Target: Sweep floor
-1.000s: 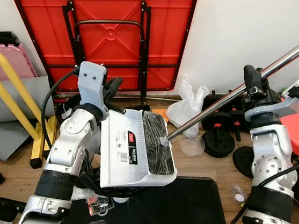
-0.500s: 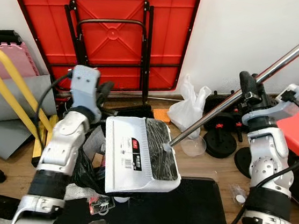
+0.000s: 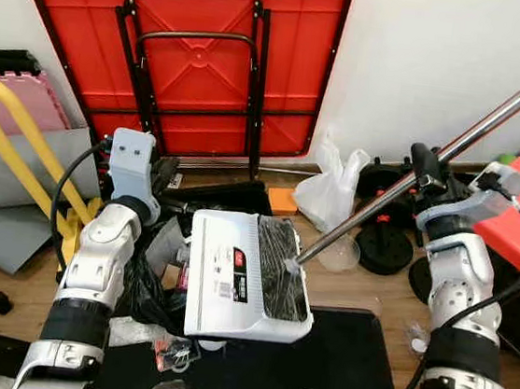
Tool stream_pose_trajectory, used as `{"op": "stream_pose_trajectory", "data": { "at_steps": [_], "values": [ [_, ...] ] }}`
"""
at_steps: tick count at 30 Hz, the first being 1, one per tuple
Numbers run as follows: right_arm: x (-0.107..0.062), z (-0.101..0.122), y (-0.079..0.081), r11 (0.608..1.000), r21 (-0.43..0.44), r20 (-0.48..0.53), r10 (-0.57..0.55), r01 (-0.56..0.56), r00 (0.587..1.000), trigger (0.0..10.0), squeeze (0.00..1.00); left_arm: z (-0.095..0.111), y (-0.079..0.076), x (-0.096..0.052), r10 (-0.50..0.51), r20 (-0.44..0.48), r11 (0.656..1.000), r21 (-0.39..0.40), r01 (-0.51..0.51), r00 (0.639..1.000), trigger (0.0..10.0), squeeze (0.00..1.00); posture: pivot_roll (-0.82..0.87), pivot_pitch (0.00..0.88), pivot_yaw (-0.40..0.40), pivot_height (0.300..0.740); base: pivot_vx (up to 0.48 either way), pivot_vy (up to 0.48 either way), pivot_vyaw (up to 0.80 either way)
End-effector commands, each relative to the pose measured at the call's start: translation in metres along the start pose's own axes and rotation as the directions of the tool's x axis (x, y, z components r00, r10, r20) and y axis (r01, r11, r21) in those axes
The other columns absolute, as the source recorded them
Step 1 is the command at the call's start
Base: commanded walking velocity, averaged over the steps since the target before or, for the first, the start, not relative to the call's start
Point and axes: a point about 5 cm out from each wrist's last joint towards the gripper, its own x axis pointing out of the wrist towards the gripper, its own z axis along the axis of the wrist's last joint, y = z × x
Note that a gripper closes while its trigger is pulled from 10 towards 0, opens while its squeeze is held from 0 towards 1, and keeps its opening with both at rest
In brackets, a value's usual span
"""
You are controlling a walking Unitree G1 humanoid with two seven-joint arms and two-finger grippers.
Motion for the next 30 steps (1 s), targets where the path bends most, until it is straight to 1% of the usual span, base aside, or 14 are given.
{"op": "stream_pose_trajectory", "data": {
  "at_steps": [1, 4, 7, 9, 10, 11, 16, 19, 21, 24, 26, 30],
  "values": [
    [0.001, 0.012, -0.001, 1.000, 0.011, 0.073, 0.008, -0.009, 0.997, 10.0, 0.00, -0.004, 0.007, -0.004, 0.013, -0.009, 1.000, -0.002, -0.013, 1.000, 10.0, 0.00, 0.02, 0.000, -0.015, 0.740, 0.000, 0.000, 0.00],
    [0.002, 0.013, -0.001, 1.000, 0.010, 0.075, 0.006, -0.007, 0.997, 10.0, 0.00, -0.002, 0.007, -0.004, 0.011, 0.001, 1.000, -0.007, -0.011, 1.000, 10.0, 0.00, 0.03, 0.004, -0.016, 0.740, 0.000, 0.000, 0.00],
    [0.006, 0.021, 0.004, 0.999, 0.022, 0.103, 0.030, -0.032, 0.994, 10.0, 0.00, 0.006, 0.006, -0.004, -0.001, 0.022, 1.000, -0.008, 0.002, 1.000, 10.0, 0.00, 0.03, 0.017, -0.016, 0.740, 0.000, 0.000, 0.00],
    [0.009, 0.024, 0.010, 0.998, 0.010, 0.111, 0.064, -0.065, 0.992, 10.0, 0.00, 0.012, 0.005, -0.004, -0.016, 0.045, 1.000, -0.005, 0.017, 0.999, 10.0, 0.00, 0.03, 0.027, -0.016, 0.740, 0.000, 0.000, 0.80],
    [0.009, 0.024, 0.010, 0.998, 0.010, 0.111, 0.064, -0.065, 0.992, 10.0, 0.00, 0.012, 0.005, -0.004, -0.016, 0.045, 1.000, -0.005, 0.017, 0.999, 10.0, 0.00, 0.03, 0.027, -0.016, 0.740, 0.000, 0.000, 0.80],
    [0.011, 0.025, 0.012, 0.997, 0.016, 0.115, 0.073, -0.075, 0.991, 10.0, 0.00, 0.014, 0.005, -0.005, -0.022, 0.056, 1.000, -0.003, 0.022, 0.998, 10.0, 0.00, 0.03, 0.032, -0.016, 0.740, 0.292, 0.000, 0.80],
    [0.014, 0.024, 0.014, 0.998, 0.024, 0.108, 0.059, -0.062, 0.992, 10.0, 0.00, 0.016, 0.005, -0.005, -0.025, 0.062, 1.000, -0.003, 0.025, 0.998, 10.0, 0.00, 0.04, 0.041, -0.016, 0.740, 0.310, 0.000, 0.00],
    [0.014, 0.023, 0.019, 0.995, -0.003, 0.087, 0.096, -0.096, 0.992, 10.0, 0.00, 0.017, 0.004, -0.006, -0.031, 0.065, 1.000, -0.003, 0.031, 0.997, 10.0, 0.00, 0.04, 0.042, -0.016, 0.740, 0.322, 0.000, 0.58],
    [0.013, 0.023, 0.022, 0.994, 0.011, 0.093, 0.111, -0.112, 0.989, 10.0, 0.00, 0.018, 0.002, -0.005, -0.037, 0.068, 0.999, -0.004, 0.037, 0.997, 10.0, 0.00, 0.03, 0.042, -0.013, 0.740, 0.341, 0.000, 0.80],
    [0.014, 0.023, 0.022, 0.995, 0.011, 0.090, 0.101, -0.102, 0.991, 10.0, 0.00, 0.019, 0.001, -0.005, -0.040, 0.069, 0.999, -0.006, 0.041, 0.997, 10.0, 0.00, 0.03, 0.044, -0.013, 0.740, 0.345, 0.000, 0.00],
    [0.014, 0.023, 0.023, 0.993, 0.022, 0.086, 0.113, -0.115, 0.990, 10.0, 0.00, 0.020, 0.000, -0.004, -0.043, 0.070, 0.999, -0.007, 0.043, 0.997, 10.0, 0.00, 0.03, 0.044, -0.013, 0.740, 0.345, 0.000, 0.00],
    [0.013, 0.022, 0.027, 0.992, 0.006, 0.075, 0.128, -0.128, 0.989, 10.0, 0.00, 0.020, -0.001, -0.004, -0.047, 0.071, 0.999, -0.010, 0.048, 0.996, 10.0, 0.00, 0.03, 0.038, -0.011, 0.740, 0.345, 0.000, 0.80]
  ]
}}
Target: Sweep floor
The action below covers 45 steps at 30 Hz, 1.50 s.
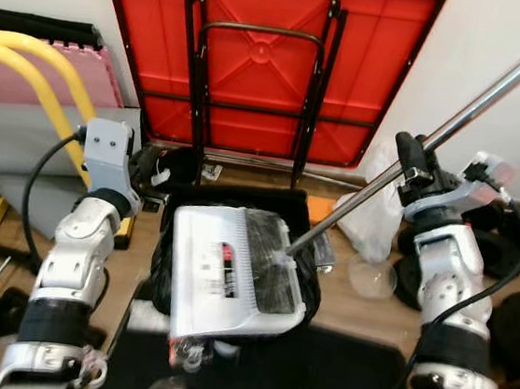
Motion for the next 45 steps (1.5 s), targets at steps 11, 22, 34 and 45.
{"op": "stream_pose_trajectory", "data": {
  "at_steps": [11, 22, 34, 45],
  "values": [
    [0.004, 0.014, 0.010, 0.999, -0.007, 0.052, 0.044, -0.044, 0.998, 10.0, 0.00, -0.003, -0.002, -0.004, -0.022, -0.018, 1.000, -0.018, 0.022, 1.000, 10.0, 0.00, 0.03, 0.022, -0.011, 0.740, 0.153, 0.000, 0.07],
    [0.013, 0.030, 0.012, 0.995, -0.103, 0.091, 0.006, 0.003, 0.996, 10.0, 0.00, 0.008, -0.014, -0.022, -0.107, -0.008, 0.994, -0.006, 0.107, 0.994, 10.0, 0.00, 0.05, 0.110, -0.011, 0.740, 0.000, 0.000, 0.00],
    [0.055, 0.059, 0.016, 0.951, -0.308, 0.109, 0.006, 0.028, 0.994, 10.0, 0.00, 0.049, -0.047, -0.042, -0.342, 0.061, 0.935, -0.075, 0.346, 0.938, 10.0, 0.00, 0.07, 0.199, -0.026, 0.740, 0.000, 0.000, 0.00],
    [0.076, 0.073, 0.024, 0.916, -0.401, 0.124, 0.039, 0.014, 0.992, 10.0, 0.00, 0.057, -0.059, -0.053, -0.386, 0.042, 0.917, -0.096, 0.388, 0.922, 10.0, 0.00, 0.08, 0.229, -0.027, 0.740, 0.000, 0.000, 0.00]
  ]
}}
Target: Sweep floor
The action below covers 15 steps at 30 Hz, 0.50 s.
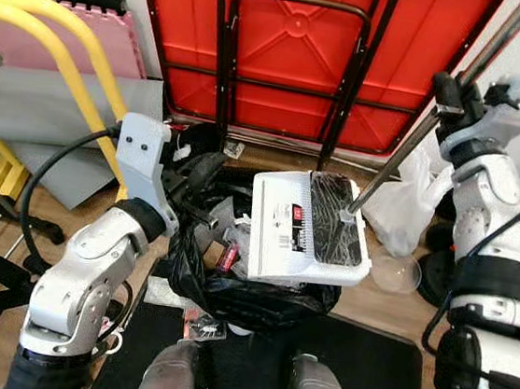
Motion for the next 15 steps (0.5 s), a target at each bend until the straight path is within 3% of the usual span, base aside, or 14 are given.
{"op": "stream_pose_trajectory", "data": {
  "at_steps": [1, 2, 4, 6, 15],
  "values": [
    [0.013, 0.023, 0.007, 0.998, -0.053, 0.099, 0.038, -0.033, 0.994, 10.0, 0.00, 0.000, -0.007, -0.003, -0.054, -0.026, 0.999, -0.008, 0.054, 0.998, 10.0, 0.00, 0.08, 0.229, -0.027, 0.740, 0.000, 0.000, 0.00],
    [0.020, 0.025, 0.014, 0.990, -0.131, 0.088, 0.065, -0.053, 0.994, 10.0, 0.00, 0.002, -0.007, -0.003, -0.056, -0.034, 0.998, -0.012, 0.056, 0.998, 10.0, 0.00, 0.07, 0.234, -0.023, 0.740, 0.000, 0.000, 0.00],
    [0.020, 0.025, 0.014, 0.990, -0.131, 0.088, 0.065, -0.053, 0.994, 10.0, 0.00, 0.002, -0.007, -0.003, -0.056, -0.034, 0.998, -0.012, 0.056, 0.998, 10.0, 0.00, 0.07, 0.234, -0.023, 0.740, 0.000, 0.000, 0.00],
    [0.027, 0.028, 0.025, 0.971, -0.223, 0.078, 0.104, -0.084, 0.992, 10.0, 0.00, 0.003, -0.008, -0.003, -0.061, -0.041, 0.998, -0.014, 0.061, 0.997, 10.0, 0.00, 0.07, 0.237, -0.022, 0.740, 0.000, 0.000, 0.00],
    [0.049, 0.041, 0.063, 0.904, -0.399, 0.059, 0.193, -0.154, 0.979, 10.0, 0.00, 0.004, -0.012, -0.004, -0.076, -0.056, 0.997, -0.014, 0.075, 0.996, 10.0, 0.00, 0.07, 0.240, -0.022, 0.740, 0.000, 0.000, 0.00]
  ]
}}
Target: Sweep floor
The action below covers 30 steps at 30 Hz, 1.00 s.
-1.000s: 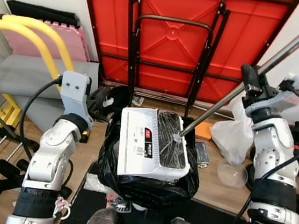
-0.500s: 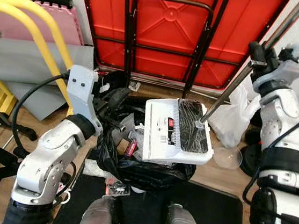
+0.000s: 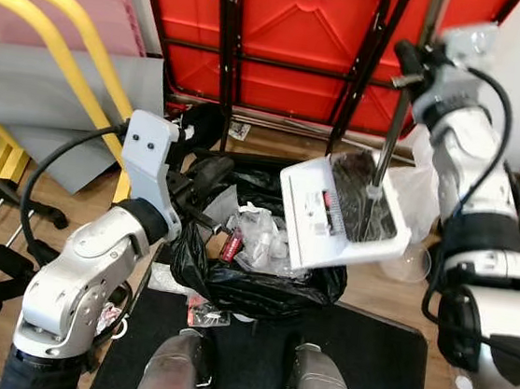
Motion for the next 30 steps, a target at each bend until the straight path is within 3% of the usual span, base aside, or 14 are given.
{"op": "stream_pose_trajectory", "data": {
  "at_steps": [1, 11, 13, 15, 17, 25, 30],
  "values": [
    [0.005, 0.020, 0.000, 0.999, -0.048, 0.090, -0.001, 0.005, 0.996, 10.0, 0.00, -0.001, -0.004, -0.002, -0.021, -0.008, 1.000, -0.010, 0.021, 1.000, 10.0, 0.00, 0.07, 0.240, -0.022, 0.740, 0.000, 0.000, 0.00],
    [0.019, 0.036, 0.022, 0.996, -0.040, 0.127, 0.090, -0.086, 0.988, 10.0, 0.00, -0.001, -0.007, -0.004, -0.018, -0.015, 1.000, -0.016, 0.018, 1.000, 10.0, 0.00, 0.07, 0.249, -0.026, 0.740, 0.000, 0.000, 0.00],
    [0.023, 0.041, 0.038, 0.981, -0.113, 0.122, 0.171, -0.157, 0.978, 10.0, 0.00, 0.000, -0.008, -0.004, -0.019, -0.019, 1.000, -0.019, 0.019, 1.000, 10.0, 0.00, 0.06, 0.251, -0.027, 0.740, 0.000, 0.000, 0.00],
    [0.023, 0.041, 0.038, 0.981, -0.113, 0.122, 0.171, -0.157, 0.978, 10.0, 0.00, 0.000, -0.008, -0.004, -0.019, -0.019, 1.000, -0.019, 0.019, 1.000, 10.0, 0.00, 0.06, 0.251, -0.027, 0.740, 0.000, 0.000, 0.00],
    [0.027, 0.044, 0.046, 0.965, -0.197, 0.100, 0.198, -0.175, 0.975, 10.0, 0.00, 0.000, -0.009, -0.004, -0.018, -0.020, 1.000, -0.022, 0.018, 1.000, 10.0, 0.00, 0.06, 0.253, -0.029, 0.740, 0.000, 0.000, 0.00],
    [0.032, 0.049, 0.049, 0.948, -0.285, 0.082, 0.174, -0.144, 0.981, 10.0, 0.00, 0.000, -0.010, -0.004, -0.013, -0.020, 1.000, -0.028, 0.013, 1.000, 10.0, 0.00, 0.06, 0.256, -0.031, 0.740, 0.000, 0.000, 0.00],
    [0.033, 0.051, 0.049, 0.956, -0.258, 0.089, 0.165, -0.138, 0.982, 10.0, 0.00, 0.001, -0.010, -0.003, -0.010, -0.020, 0.999, -0.030, 0.009, 1.000, 10.0, 0.00, 0.06, 0.255, -0.033, 0.740, 0.000, 0.000, 0.00]
  ]
}}
